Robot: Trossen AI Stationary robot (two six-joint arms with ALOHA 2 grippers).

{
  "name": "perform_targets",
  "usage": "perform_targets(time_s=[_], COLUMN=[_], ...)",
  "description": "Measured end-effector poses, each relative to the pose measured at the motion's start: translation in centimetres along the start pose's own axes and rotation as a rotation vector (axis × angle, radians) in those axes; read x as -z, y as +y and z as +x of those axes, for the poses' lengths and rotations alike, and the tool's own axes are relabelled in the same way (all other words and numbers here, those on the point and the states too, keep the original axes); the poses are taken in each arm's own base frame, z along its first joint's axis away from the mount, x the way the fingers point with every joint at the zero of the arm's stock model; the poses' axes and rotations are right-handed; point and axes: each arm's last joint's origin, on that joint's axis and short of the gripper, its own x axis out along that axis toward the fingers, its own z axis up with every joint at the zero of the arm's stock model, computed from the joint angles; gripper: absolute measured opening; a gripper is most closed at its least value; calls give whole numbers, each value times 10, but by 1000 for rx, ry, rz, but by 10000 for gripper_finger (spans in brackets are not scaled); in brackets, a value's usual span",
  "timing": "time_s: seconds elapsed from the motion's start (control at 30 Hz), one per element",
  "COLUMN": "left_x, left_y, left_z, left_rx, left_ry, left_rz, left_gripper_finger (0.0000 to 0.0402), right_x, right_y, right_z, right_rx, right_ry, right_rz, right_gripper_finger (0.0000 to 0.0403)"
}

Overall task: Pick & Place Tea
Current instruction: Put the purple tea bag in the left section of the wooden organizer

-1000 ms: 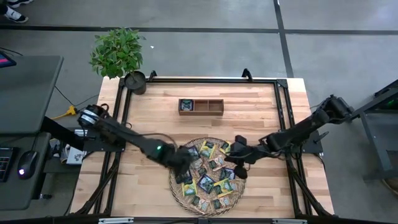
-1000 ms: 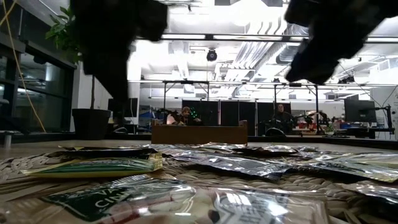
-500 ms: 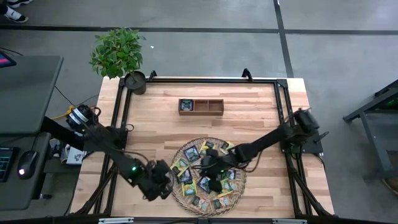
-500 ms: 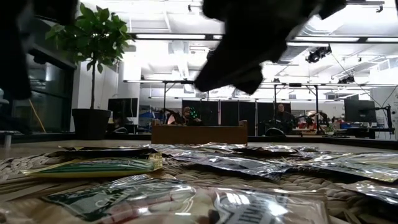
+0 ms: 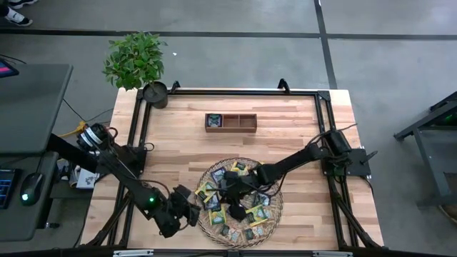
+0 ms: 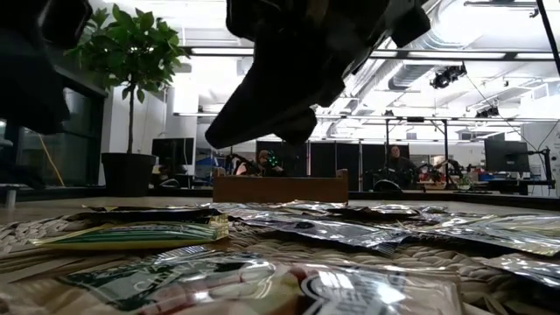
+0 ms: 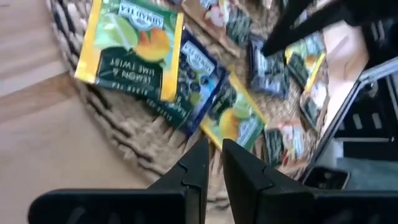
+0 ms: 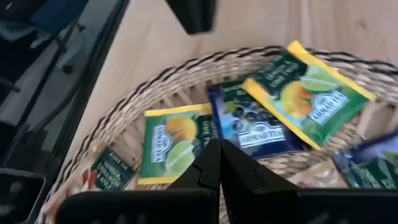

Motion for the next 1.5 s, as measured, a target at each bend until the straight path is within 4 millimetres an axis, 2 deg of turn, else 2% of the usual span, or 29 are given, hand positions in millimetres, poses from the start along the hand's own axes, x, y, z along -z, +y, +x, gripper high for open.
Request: perform_targets(time_s=[0.3,0.63,0.87,1.5], left_x=[13,13,13,13], left_y=[9,10,10,11], left_z=[19,19,19,19], left_rx=[-30,-42,-43,-59], left_ry=[-1,10,11,13], left_rz=[-107,-100,-98,-90], left_gripper_finger=[44,44,44,44], right_x=[0,1,0,13], right_y=[-5,-25,-24,-31], right_z=[3,12,12,31], right_rx=[-12,-22,-28,-20], right_ry=[-7,-11,-24,-12], right_rz=[-61,-41,-68,-37], right_gripper_finger=[0,0,0,0])
